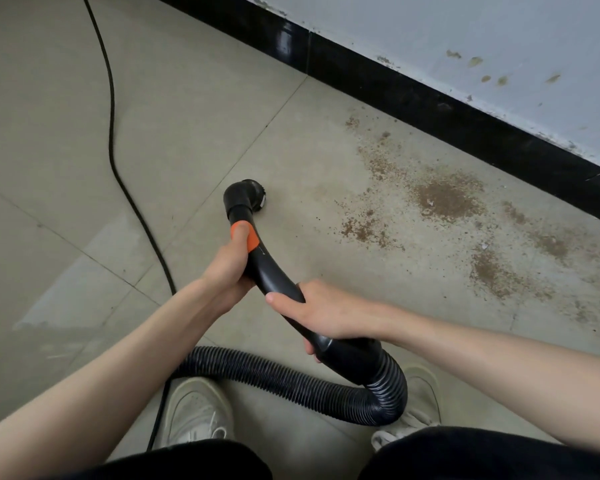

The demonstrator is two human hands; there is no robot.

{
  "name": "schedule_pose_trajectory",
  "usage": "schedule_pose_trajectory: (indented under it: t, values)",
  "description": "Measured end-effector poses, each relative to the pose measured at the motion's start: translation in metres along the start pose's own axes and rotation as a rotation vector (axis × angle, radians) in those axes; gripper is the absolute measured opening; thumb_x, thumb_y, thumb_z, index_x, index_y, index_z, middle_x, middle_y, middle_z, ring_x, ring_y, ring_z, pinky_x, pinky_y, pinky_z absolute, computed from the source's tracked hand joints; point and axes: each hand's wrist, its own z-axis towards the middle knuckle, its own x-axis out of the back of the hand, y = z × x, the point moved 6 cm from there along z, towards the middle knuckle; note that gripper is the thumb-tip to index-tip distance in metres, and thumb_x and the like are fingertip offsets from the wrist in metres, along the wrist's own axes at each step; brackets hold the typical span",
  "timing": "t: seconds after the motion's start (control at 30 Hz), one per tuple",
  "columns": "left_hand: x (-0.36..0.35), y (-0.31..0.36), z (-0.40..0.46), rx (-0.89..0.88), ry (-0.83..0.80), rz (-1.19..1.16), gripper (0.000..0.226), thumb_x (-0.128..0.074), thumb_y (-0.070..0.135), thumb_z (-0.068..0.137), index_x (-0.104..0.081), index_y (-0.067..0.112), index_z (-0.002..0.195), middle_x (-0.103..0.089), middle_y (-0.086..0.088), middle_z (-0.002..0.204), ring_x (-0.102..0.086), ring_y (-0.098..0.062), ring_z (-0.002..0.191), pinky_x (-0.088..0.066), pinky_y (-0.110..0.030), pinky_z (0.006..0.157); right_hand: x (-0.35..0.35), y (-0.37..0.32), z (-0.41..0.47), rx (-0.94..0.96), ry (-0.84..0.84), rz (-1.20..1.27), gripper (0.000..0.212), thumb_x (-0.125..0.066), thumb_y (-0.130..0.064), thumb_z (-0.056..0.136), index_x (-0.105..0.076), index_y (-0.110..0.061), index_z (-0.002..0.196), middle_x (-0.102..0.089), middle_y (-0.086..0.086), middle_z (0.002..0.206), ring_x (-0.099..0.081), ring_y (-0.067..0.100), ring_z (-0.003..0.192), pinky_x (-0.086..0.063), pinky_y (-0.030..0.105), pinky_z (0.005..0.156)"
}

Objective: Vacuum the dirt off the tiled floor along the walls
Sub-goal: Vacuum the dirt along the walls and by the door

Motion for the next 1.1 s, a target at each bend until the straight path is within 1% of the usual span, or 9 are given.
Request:
schedule_pose_trajectory:
  t: [0.07,0.17,0.27,0.43,0.53,0.7,0.87,0.97,1.1]
  values:
    - [-0.006,-0.001,-0.001,0.011,-0.017,0.001,0.033,-0.044,0.04,0.096,-0.049,0.01,0.085,-0.05,-0.003,0.075,-0.054,-0.015,0.067,-0.045,-0.027,0.057,0.0,0.005,-0.003,-0.007,0.017,0.003,0.05,-0.037,-0.059,0.097,-0.04,-0.012,0.08,-0.069,0.024,0.071,-0.06,0.015,0.042,-0.044,0.017,0.046]
    - [-0.02,0.002,-0.002,0.012,-0.056,0.037,0.035,-0.044,0.04,0.097,-0.049,0.008,0.084,-0.05,-0.003,0.074,-0.053,-0.015,0.067,-0.046,-0.026,0.057,0.004,0.01,-0.005,-0.023,0.063,0.035,0.049,-0.038,-0.059,0.097,-0.04,-0.013,0.079,-0.07,0.024,0.074,-0.061,0.016,0.044,-0.048,0.026,0.056]
    - [-0.037,0.006,-0.001,0.011,-0.119,0.097,0.035,-0.042,0.04,0.097,-0.048,0.008,0.083,-0.049,-0.004,0.074,-0.052,-0.016,0.065,-0.045,-0.026,0.056,0.008,0.017,-0.007,-0.037,0.116,0.084,0.048,-0.038,-0.058,0.097,-0.04,-0.014,0.078,-0.071,0.024,0.076,-0.06,0.015,0.041,-0.048,0.025,0.055]
    - [-0.06,-0.002,-0.002,0.016,-0.207,0.182,0.038,-0.039,0.042,0.098,-0.048,0.008,0.083,-0.05,-0.005,0.075,-0.053,-0.015,0.065,-0.046,-0.023,0.052,0.005,0.037,-0.014,-0.099,0.174,0.159,0.049,-0.039,-0.062,0.094,-0.041,-0.015,0.082,-0.067,0.009,0.058,-0.06,0.016,0.041,-0.049,0.026,0.056]
    - [-0.071,-0.005,-0.002,0.019,-0.244,0.211,0.038,-0.039,0.042,0.098,-0.048,0.01,0.081,-0.049,-0.003,0.071,-0.051,-0.014,0.061,-0.046,-0.019,0.046,0.007,0.046,-0.017,-0.119,0.197,0.191,0.049,-0.038,-0.064,0.093,-0.041,-0.016,0.082,-0.067,0.006,0.055,-0.061,0.014,0.041,-0.047,0.026,0.055]
    - [-0.093,-0.003,0.001,0.018,-0.309,0.252,0.037,-0.039,0.041,0.098,-0.048,0.01,0.082,-0.048,-0.003,0.072,-0.051,-0.015,0.062,-0.046,-0.023,0.051,0.017,0.053,-0.021,-0.132,0.249,0.206,0.048,-0.036,-0.062,0.094,-0.042,-0.015,0.083,-0.067,0.006,0.054,-0.061,0.01,0.041,-0.045,0.026,0.058]
    - [-0.11,-0.01,0.002,0.03,-0.351,0.289,0.038,-0.039,0.042,0.098,-0.048,0.009,0.081,-0.047,-0.004,0.072,-0.049,-0.016,0.064,-0.045,-0.025,0.054,0.017,0.064,-0.028,-0.162,0.288,0.237,0.047,-0.037,-0.059,0.095,-0.043,-0.014,0.084,-0.068,0.007,0.056,-0.06,0.011,0.04,-0.043,0.024,0.053]
    - [-0.119,-0.012,0.0,0.04,-0.38,0.299,0.038,-0.039,0.042,0.098,-0.048,0.009,0.081,-0.047,-0.005,0.072,-0.049,-0.016,0.064,-0.045,-0.025,0.054,0.02,0.07,-0.032,-0.175,0.301,0.271,0.046,-0.038,-0.059,0.095,-0.043,-0.014,0.085,-0.067,0.007,0.055,-0.062,0.014,0.041,-0.044,0.023,0.05]
    - [-0.131,-0.007,-0.004,-0.008,-0.401,0.343,0.032,-0.038,0.039,0.098,-0.049,0.013,0.083,-0.05,-0.003,0.072,-0.053,-0.014,0.064,-0.046,-0.024,0.052,0.028,0.082,-0.04,-0.164,0.239,0.446,0.042,-0.04,-0.057,0.097,-0.041,-0.015,0.089,-0.067,0.008,0.056,-0.064,0.024,0.049,-0.052,0.028,0.052]
